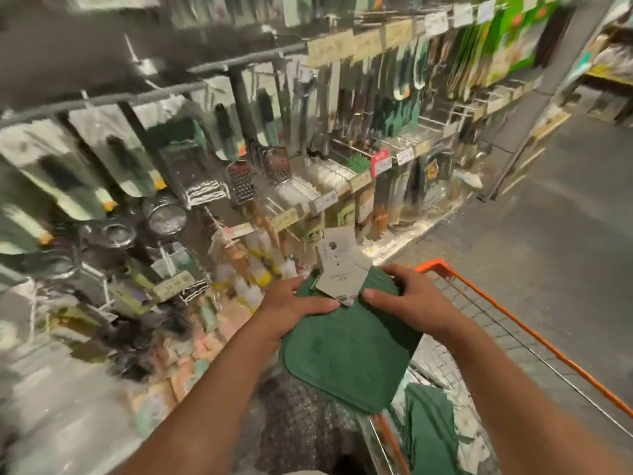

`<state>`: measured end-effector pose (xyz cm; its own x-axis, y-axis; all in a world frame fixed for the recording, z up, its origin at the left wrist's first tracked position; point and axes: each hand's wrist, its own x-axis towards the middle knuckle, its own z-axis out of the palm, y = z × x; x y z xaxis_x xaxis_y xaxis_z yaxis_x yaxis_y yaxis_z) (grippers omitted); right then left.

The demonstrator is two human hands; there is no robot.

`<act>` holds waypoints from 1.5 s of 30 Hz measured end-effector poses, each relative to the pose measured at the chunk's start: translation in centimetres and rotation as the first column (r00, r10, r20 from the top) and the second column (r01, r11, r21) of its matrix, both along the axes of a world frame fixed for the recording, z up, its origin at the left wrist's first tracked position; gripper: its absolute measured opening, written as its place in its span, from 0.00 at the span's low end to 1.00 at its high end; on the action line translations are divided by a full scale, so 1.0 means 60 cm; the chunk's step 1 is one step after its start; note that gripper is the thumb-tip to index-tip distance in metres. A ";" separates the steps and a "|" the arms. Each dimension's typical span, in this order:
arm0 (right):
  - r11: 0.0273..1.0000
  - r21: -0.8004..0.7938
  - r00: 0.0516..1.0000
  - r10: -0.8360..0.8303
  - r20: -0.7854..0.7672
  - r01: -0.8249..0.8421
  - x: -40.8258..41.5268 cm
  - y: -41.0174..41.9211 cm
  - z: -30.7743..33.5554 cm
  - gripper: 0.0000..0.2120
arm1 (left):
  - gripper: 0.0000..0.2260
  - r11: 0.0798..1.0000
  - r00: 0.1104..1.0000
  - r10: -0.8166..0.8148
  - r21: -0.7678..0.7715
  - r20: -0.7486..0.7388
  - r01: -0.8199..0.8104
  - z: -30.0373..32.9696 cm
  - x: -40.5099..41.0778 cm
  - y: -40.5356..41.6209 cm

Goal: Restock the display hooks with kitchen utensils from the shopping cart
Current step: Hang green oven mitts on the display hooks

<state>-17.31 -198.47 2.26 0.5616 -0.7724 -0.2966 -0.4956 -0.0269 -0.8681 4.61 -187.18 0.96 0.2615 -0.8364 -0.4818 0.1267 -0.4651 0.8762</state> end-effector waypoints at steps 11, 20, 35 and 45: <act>0.963 0.133 0.964 0.215 0.154 -0.236 0.388 0.217 0.058 0.10 | 0.12 0.927 0.926 0.375 -0.014 0.050 -0.375 0.041 0.273 0.340; 0.848 0.103 0.848 0.498 0.181 -0.520 0.661 0.472 0.055 0.10 | 0.11 0.876 0.876 0.482 -0.024 0.026 -0.481 0.095 0.435 0.682; 0.471 0.046 0.470 0.860 0.197 -0.881 0.900 0.714 0.075 0.11 | 0.18 0.548 0.545 0.836 0.039 -0.060 -0.836 0.117 0.491 0.924; 0.295 -0.347 0.325 0.945 -0.030 -0.890 0.950 0.792 0.091 0.24 | 0.21 0.338 0.344 0.939 -0.143 -0.016 -0.930 0.087 0.518 0.986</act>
